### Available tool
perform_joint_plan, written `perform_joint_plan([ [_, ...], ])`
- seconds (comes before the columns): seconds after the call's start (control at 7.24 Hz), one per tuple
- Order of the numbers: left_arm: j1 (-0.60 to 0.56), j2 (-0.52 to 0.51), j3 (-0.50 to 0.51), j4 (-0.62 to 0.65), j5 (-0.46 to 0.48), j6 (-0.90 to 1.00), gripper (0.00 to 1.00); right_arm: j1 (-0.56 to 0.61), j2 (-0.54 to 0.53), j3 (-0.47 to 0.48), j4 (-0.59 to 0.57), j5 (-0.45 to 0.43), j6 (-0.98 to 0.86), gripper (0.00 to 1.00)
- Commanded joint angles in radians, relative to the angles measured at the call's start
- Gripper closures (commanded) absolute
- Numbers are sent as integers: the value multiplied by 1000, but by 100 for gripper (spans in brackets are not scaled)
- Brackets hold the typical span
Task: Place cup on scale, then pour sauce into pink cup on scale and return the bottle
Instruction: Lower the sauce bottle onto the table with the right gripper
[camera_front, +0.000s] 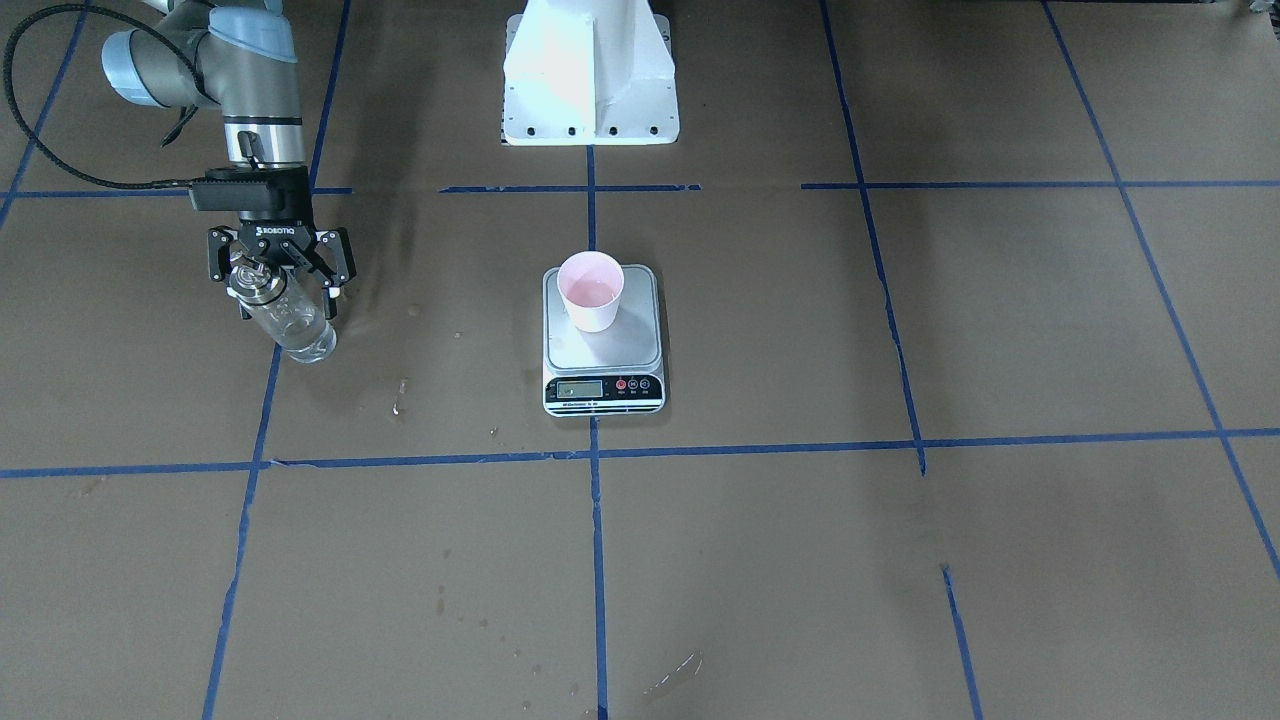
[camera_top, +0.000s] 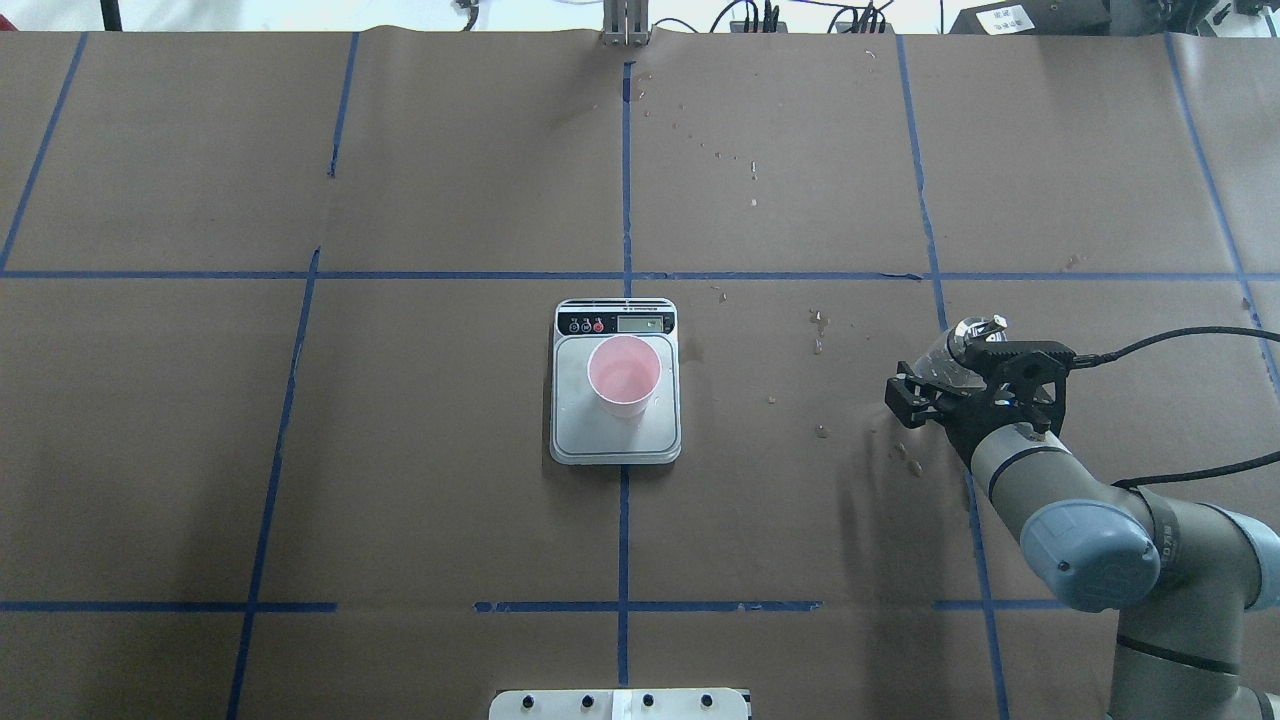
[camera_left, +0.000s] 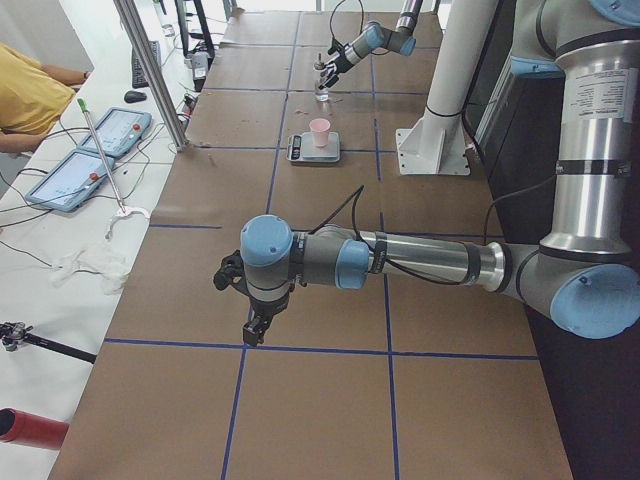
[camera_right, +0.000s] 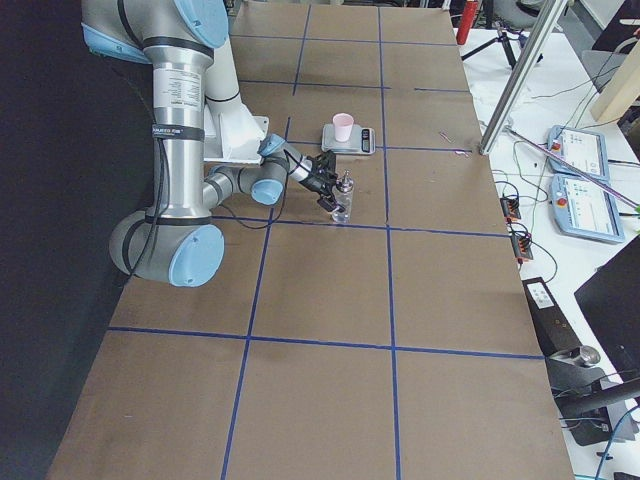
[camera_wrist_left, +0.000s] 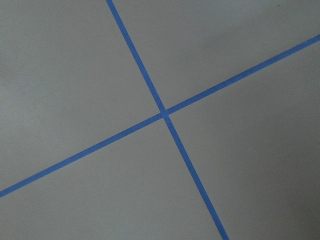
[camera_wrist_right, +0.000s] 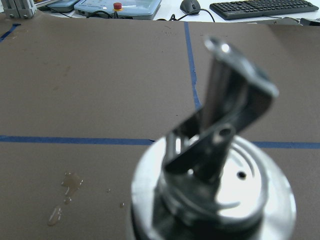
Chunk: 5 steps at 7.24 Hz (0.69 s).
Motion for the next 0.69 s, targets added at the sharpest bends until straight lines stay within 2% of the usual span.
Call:
perform_joint_plan([
  [0.0, 0, -2, 0, 0, 0, 0, 0, -12, -37, 8, 5, -2, 1, 0],
  [0.55, 0, 0, 0, 0, 0, 0, 0, -119, -83, 60, 6, -43, 14, 0],
])
